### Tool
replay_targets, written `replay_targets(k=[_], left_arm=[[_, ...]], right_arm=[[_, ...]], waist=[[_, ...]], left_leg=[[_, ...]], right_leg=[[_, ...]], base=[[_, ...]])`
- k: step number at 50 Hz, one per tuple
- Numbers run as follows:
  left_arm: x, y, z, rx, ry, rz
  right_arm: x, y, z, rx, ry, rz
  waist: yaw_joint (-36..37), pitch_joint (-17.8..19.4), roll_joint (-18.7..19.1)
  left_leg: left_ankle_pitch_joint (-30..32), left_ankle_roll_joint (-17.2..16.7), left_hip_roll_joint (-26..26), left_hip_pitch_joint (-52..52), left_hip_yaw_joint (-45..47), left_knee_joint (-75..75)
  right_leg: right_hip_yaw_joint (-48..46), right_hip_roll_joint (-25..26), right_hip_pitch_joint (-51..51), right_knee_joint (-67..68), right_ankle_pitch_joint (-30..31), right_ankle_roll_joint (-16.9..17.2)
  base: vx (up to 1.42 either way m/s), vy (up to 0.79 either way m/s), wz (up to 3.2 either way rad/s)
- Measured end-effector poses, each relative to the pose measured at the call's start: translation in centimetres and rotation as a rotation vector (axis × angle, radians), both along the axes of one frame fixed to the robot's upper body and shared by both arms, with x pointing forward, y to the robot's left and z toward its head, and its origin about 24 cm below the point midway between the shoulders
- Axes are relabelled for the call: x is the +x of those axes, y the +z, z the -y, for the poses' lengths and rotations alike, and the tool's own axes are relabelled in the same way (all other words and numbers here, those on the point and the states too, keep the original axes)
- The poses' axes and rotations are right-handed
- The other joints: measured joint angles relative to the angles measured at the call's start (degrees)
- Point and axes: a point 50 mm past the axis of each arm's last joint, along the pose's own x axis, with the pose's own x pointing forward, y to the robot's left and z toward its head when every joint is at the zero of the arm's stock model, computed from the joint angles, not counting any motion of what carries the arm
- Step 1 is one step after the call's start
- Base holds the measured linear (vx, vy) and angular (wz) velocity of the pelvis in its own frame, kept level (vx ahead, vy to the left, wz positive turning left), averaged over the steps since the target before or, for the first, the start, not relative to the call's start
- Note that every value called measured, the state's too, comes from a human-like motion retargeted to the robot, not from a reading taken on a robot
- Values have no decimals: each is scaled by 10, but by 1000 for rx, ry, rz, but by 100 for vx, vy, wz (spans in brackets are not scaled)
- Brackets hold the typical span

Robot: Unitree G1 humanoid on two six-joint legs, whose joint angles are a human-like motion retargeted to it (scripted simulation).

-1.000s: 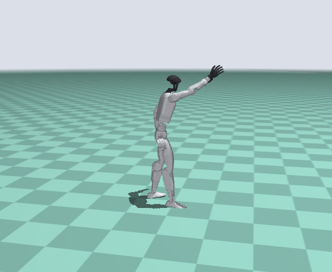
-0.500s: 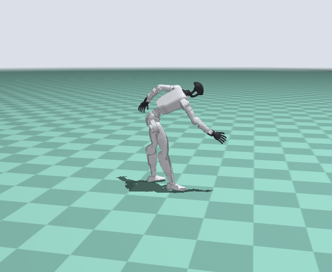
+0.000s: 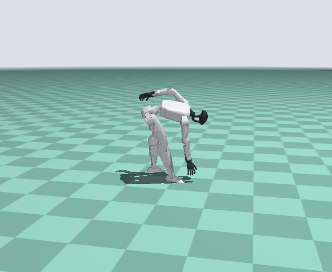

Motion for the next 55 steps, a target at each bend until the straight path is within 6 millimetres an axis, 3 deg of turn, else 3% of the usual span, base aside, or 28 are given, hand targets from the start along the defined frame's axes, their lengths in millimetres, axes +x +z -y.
replay_targets(k=[8,10,12,21,25,30,35,42,48,55], left_arm=[[-12,-2,-3,25,-41,-40],[-16,-2,-7,48,-30,-62],[-19,-3,-10,76,40,-96],[2,-8,-14,159,72,-83],[6,-10,-15,181,18,-91],[-4,-12,-28,233,-43,-149],[-20,-11,-57,351,38,-249],[-31,-2,-86,485,169,-322],[-32,2,-92,501,154,-320],[-33,-2,-84,462,154,-308]], right_arm=[[-1,-2,1,-54,-43,17],[0,-6,-1,-95,-46,15],[2,-12,-4,-144,-58,-4],[-2,-1,-9,-195,-31,45],[-7,6,-7,-165,-15,97],[-15,17,-2,-122,36,175],[-29,44,2,-86,68,268],[-67,105,-4,-146,67,416],[-99,145,-9,-216,41,474],[-128,174,-12,-221,16,538]], waist=[[-11,0,1],[-21,0,-4],[-32,0,-14],[-48,-1,-51],[-38,-29,-72],[-12,-82,-113],[5,-139,-167],[-15,-199,-228],[-35,-235,-262],[-40,-264,-286]], left_leg=[[3,-15,-5,84,12,-16],[16,-13,-13,140,10,-51],[65,-11,-31,242,-2,-167],[34,-13,-27,475,10,-190],[1,-21,-16,579,18,-190],[-34,-45,3,697,35,-190],[-56,-63,20,784,49,-190],[-110,-58,35,830,37,-137],[-135,-59,39,858,22,-128],[-138,-71,41,878,24,-144]], right_leg=[[5,5,82,-26,10,0],[9,6,128,-47,16,0],[20,11,193,-90,33,0],[33,14,404,-73,-11,0],[37,23,503,-65,-42,0],[44,43,613,-60,-80,0],[52,58,690,-47,-116,0],[47,53,756,-14,-160,0],[41,45,785,9,-180,0],[45,48,792,14,-184,0]], base=[[3,5,-76],[10,5,-96],[14,6,-99],[11,7,-87],[20,6,-64],[21,4,-56],[17,4,-34],[11,7,13],[4,6,19],[0,1,1]])
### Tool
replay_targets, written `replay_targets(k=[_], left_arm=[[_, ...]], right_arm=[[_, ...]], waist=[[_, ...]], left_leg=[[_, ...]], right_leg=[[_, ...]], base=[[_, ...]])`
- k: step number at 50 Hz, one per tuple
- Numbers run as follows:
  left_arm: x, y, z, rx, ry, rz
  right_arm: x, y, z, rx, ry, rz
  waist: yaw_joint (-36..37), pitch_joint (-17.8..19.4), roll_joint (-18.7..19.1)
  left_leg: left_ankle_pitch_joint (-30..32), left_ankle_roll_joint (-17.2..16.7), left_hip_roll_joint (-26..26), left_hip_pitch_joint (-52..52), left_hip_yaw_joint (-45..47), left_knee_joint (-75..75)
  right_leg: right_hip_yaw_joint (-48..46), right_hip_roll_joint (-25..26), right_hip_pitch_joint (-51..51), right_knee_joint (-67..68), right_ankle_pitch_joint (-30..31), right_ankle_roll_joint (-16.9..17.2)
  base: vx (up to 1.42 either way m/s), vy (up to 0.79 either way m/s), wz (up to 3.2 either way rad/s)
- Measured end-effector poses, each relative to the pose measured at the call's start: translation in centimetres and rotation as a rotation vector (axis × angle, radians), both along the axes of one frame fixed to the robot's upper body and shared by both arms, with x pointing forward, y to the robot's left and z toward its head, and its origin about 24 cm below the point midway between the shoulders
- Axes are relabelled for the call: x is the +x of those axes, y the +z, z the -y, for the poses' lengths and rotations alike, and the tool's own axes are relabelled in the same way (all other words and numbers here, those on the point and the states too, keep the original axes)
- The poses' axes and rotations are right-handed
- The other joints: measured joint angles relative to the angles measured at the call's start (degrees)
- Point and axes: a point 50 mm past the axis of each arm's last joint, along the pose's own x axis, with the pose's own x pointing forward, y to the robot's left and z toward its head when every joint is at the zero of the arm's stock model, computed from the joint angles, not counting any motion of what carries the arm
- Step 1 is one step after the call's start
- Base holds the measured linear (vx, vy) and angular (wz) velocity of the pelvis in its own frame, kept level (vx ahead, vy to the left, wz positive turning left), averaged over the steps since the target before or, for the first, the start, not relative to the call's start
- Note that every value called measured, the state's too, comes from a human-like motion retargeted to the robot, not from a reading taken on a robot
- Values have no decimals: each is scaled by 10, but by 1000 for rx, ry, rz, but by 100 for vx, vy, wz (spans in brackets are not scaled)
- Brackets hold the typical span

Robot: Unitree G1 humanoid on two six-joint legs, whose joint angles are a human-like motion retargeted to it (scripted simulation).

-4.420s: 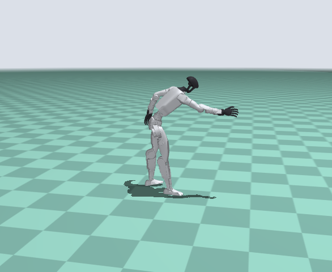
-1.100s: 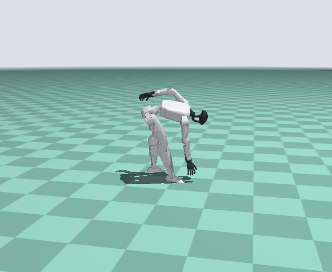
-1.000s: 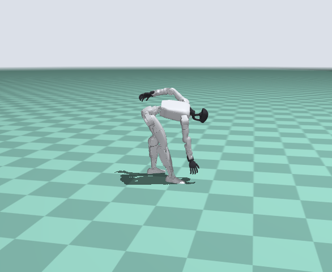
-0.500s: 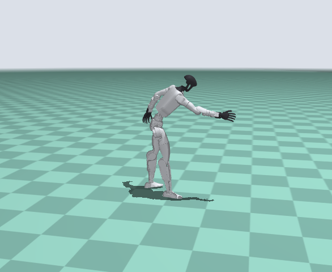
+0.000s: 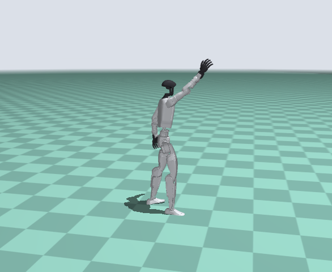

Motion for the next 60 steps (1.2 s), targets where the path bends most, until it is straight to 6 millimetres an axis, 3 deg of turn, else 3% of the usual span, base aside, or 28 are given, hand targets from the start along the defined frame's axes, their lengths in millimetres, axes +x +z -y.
replay_targets(k=[8,14,26,30,31,34,40,45,48,52,55,60], left_arm=[[3,-2,5,-30,8,33],[4,-1,4,-14,34,46],[31,3,4,-33,38,166],[32,2,8,-43,59,183],[25,0,12,-49,59,169],[18,-3,19,-64,43,147],[34,-3,34,-90,-57,194],[56,8,43,-88,-140,324],[64,13,49,-103,-165,375],[53,13,59,-148,-191,360],[39,10,65,-187,-213,316],[15,7,71,-245,-226,240]], right_arm=[[-29,22,-4,19,17,85],[-32,27,-11,10,53,114],[7,1,-12,42,101,29],[29,-16,-20,30,160,9],[36,-21,-24,22,179,-2],[57,-41,-34,10,238,-31],[101,-108,-36,70,266,-127],[131,-188,-10,196,116,-303],[137,-239,14,256,14,-437],[135,-291,37,315,-71,-574],[131,-311,46,351,-101,-614],[130,-311,48,386,-120,-615]], waist=[[12,-11,-12],[13,-11,-13],[19,43,1],[14,72,10],[23,60,10],[23,64,16],[15,131,42],[20,203,83],[11,253,132],[15,264,190],[23,264,226],[36,264,269]], left_leg=[[-3,0,5,-5,18,9],[-1,0,7,-9,28,9],[7,0,14,-39,43,20],[22,0,10,-63,45,6],[31,0,7,-82,58,-7],[56,0,-6,-119,64,-37],[84,0,-33,-182,50,-46],[104,0,-44,-226,27,-46],[115,0,-39,-240,-7,-46],[132,1,-32,-305,-38,-46],[145,12,-36,-364,-50,-46],[168,26,-48,-465,-60,-46]], right_leg=[[12,14,-3,-17,9,0],[17,23,-6,-29,19,0],[24,40,-30,-51,44,0],[19,44,-56,-65,57,0],[31,49,-83,-75,68,0],[34,48,-131,-89,88,0],[22,26,-187,-102,115,0],[7,6,-222,-100,125,0],[-25,-2,-220,-96,121,0],[-54,-6,-268,-97,126,0],[-64,-13,-319,-100,138,0],[-68,-27,-415,-102,158,0]], base=[[-3,-1,-19],[0,0,-3],[-4,-4,-7],[-12,-9,-9],[-12,-7,-53],[-14,-6,-11],[-14,-4,36],[-7,-7,54],[-3,-13,95],[-3,-14,87],[-6,-5,67],[-7,0,60]])
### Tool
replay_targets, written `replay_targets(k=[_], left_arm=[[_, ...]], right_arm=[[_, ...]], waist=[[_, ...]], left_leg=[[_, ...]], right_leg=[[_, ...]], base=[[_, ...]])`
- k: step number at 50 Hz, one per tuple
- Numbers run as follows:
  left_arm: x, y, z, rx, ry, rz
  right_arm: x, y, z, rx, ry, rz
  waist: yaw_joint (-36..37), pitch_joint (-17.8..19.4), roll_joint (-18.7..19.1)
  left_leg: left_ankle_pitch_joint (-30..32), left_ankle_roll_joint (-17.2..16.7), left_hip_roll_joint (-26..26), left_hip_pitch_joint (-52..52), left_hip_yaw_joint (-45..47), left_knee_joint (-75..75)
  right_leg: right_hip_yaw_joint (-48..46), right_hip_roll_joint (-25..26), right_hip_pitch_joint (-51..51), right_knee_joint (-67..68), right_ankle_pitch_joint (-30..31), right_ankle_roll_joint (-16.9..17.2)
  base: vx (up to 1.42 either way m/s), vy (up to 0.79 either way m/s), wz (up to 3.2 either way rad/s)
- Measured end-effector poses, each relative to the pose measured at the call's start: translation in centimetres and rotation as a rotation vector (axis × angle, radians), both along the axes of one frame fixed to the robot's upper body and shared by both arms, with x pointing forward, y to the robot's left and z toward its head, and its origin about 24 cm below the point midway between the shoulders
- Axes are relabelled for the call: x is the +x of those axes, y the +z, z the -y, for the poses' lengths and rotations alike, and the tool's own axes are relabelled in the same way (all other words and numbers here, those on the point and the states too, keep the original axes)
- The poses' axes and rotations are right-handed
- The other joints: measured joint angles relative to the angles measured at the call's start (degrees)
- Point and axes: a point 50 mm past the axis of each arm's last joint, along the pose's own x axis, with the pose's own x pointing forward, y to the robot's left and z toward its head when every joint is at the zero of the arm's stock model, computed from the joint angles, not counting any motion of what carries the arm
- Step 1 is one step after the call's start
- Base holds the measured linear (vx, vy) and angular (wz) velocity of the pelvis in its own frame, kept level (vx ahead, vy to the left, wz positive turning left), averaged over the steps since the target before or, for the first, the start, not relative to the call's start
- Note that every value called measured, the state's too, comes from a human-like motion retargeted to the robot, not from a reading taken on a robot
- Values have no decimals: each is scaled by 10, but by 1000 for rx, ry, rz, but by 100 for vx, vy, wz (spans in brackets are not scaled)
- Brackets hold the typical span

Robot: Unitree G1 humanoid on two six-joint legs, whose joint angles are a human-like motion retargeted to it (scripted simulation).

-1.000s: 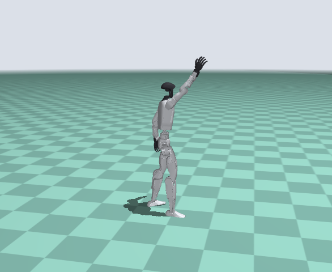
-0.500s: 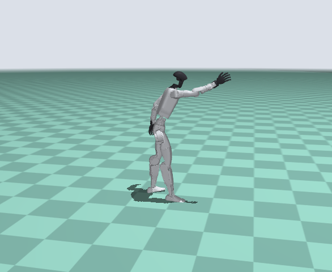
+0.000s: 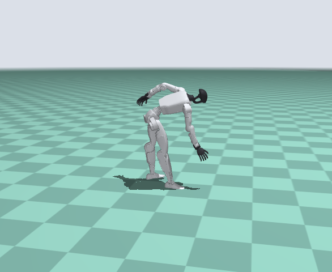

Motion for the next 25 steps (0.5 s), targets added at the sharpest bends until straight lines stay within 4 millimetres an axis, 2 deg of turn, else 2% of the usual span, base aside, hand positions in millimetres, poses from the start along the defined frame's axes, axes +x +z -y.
replay_targets(k=[3,7,11,15,20,25], left_arm=[[-11,0,1,-26,18,-29],[-21,-1,3,-59,68,-49],[-24,-2,7,-92,106,-55],[-17,-3,15,-134,24,-25],[-10,-5,23,-181,4,-7],[-7,-6,30,-207,-12,0]], right_arm=[[2,14,-2,-12,-5,4],[3,44,-6,-60,6,20],[-3,82,-6,-117,1,59],[-14,118,-3,-133,14,104],[-22,133,3,-120,0,94],[-21,126,5,-121,-20,72]], waist=[[8,0,17],[18,0,33],[30,0,44],[44,0,47],[47,0,51],[39,0,48]], left_leg=[[13,4,-6,-62,-3,0],[30,13,-12,-142,-5,0],[44,29,-19,-212,-5,0],[25,35,-18,-304,16,64],[16,38,-20,-343,22,100],[21,22,-21,-302,26,89]], right_leg=[[0,-7,-62,2,12,0],[2,-15,-147,11,27,0],[5,-26,-227,28,39,0],[6,-46,-321,97,24,0],[6,-51,-343,97,35,0],[3,-48,-301,81,42,0]], base=[[-8,1,61],[-10,2,66],[-8,5,72],[-13,6,71],[-5,5,26],[-2,5,-50]])
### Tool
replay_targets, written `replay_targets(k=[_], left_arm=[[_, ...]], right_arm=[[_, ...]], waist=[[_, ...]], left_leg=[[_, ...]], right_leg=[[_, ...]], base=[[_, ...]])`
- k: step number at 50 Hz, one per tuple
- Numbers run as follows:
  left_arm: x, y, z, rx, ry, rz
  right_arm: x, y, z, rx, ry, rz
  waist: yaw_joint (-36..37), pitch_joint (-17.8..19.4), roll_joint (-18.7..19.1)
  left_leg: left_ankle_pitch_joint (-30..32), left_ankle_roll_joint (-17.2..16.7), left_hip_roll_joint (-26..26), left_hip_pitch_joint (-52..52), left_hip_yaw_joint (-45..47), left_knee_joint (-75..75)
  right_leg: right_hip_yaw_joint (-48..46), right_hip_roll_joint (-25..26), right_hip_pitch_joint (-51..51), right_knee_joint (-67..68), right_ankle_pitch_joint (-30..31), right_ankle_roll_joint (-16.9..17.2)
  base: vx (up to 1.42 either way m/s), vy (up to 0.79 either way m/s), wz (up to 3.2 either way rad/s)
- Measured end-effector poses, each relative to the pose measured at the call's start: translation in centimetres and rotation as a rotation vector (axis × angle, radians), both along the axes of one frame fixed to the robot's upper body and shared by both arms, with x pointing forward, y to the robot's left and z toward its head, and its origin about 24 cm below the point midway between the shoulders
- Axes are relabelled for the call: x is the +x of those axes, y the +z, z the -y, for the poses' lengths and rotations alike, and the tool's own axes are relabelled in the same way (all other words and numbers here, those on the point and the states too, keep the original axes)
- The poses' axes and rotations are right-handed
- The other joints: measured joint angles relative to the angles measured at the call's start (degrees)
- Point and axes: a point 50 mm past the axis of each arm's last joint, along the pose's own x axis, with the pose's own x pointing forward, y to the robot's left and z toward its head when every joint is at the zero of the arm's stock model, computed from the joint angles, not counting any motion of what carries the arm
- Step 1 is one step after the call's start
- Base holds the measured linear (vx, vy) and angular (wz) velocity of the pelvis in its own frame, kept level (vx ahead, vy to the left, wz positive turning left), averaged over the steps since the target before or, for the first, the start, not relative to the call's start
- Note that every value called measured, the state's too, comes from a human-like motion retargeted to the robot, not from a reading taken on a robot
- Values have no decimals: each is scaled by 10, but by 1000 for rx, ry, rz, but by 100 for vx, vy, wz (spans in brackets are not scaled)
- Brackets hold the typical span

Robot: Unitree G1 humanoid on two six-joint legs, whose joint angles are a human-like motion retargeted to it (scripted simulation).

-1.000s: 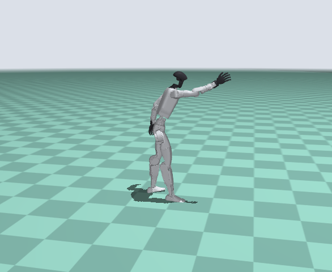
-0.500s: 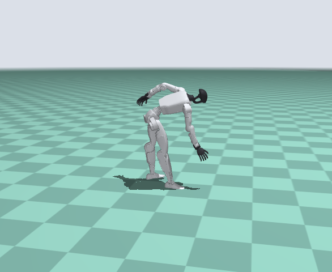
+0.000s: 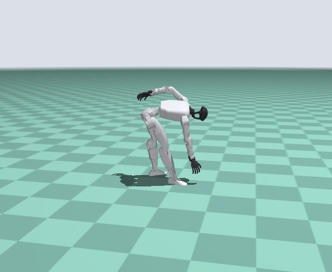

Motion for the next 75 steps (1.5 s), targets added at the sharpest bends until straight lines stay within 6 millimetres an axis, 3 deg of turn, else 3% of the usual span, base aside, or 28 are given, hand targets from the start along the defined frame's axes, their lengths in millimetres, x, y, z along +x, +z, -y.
replay_targets(k=[10,12,16,21,27,34,43,53,63,68,70,75], left_arm=[[2,-2,-13,107,-31,-32],[8,-3,-22,151,49,-46],[20,-5,-34,216,106,-50],[28,-5,-55,296,133,-76],[42,3,-83,410,127,-81],[56,11,-100,487,156,-70],[40,10,-103,442,283,-83],[29,11,-107,455,216,-109],[35,17,-118,485,266,-83],[35,15,-115,480,226,-83],[46,17,-117,484,208,-68],[53,17,-110,464,174,-30]], right_arm=[[10,-44,0,-3,12,8],[11,-46,-2,-9,12,7],[10,-41,-5,-11,41,34],[9,-33,-8,9,67,67],[4,-4,-15,5,100,151],[-19,57,-25,-42,157,305],[-51,128,-70,-182,337,499],[-99,189,-104,-236,408,689],[-117,209,-128,-259,453,765],[-110,207,-136,-275,465,736],[-101,200,-135,-272,472,717],[-84,186,-134,-273,475,657]], waist=[[-24,0,-43],[-27,0,-62],[-22,-5,-92],[-7,-54,-138],[5,-126,-198],[-3,-189,-258],[-49,-241,-303],[-67,-272,-324],[-62,-280,-334],[-51,-297,-338],[-59,-268,-334],[-29,-272,-333]], left_leg=[[-34,-11,5,235,9,-32],[-21,3,-4,317,0,-89],[-53,-2,5,428,10,-89],[-87,-22,23,545,22,-89],[-114,-45,44,652,31,-89],[-142,-48,52,730,29,-76],[-186,-43,61,774,20,-30],[-189,-48,73,786,47,-37],[-182,-48,83,759,84,-38],[-172,-48,83,724,108,-46],[-175,-48,87,735,95,-38],[-163,-48,88,691,118,-49]], right_leg=[[7,11,218,-7,-28,0],[21,20,287,-49,-16,0],[29,31,392,-48,-42,0],[35,49,503,-43,-82,0],[39,67,604,-32,-125,0],[45,65,682,-7,-163,0],[48,59,742,16,-190,0],[68,82,738,8,-187,0],[89,117,705,-26,-161,0],[108,131,664,-49,-139,0],[94,130,680,-40,-148,0],[112,142,626,-55,-129,0]], base=[[5,6,-95],[14,9,-80],[13,4,-78],[19,3,-56],[22,3,-30],[20,8,-3],[12,6,5],[1,-2,-22],[-4,-7,-32],[-3,-7,-32],[-3,-8,17],[-3,-9,-31]])
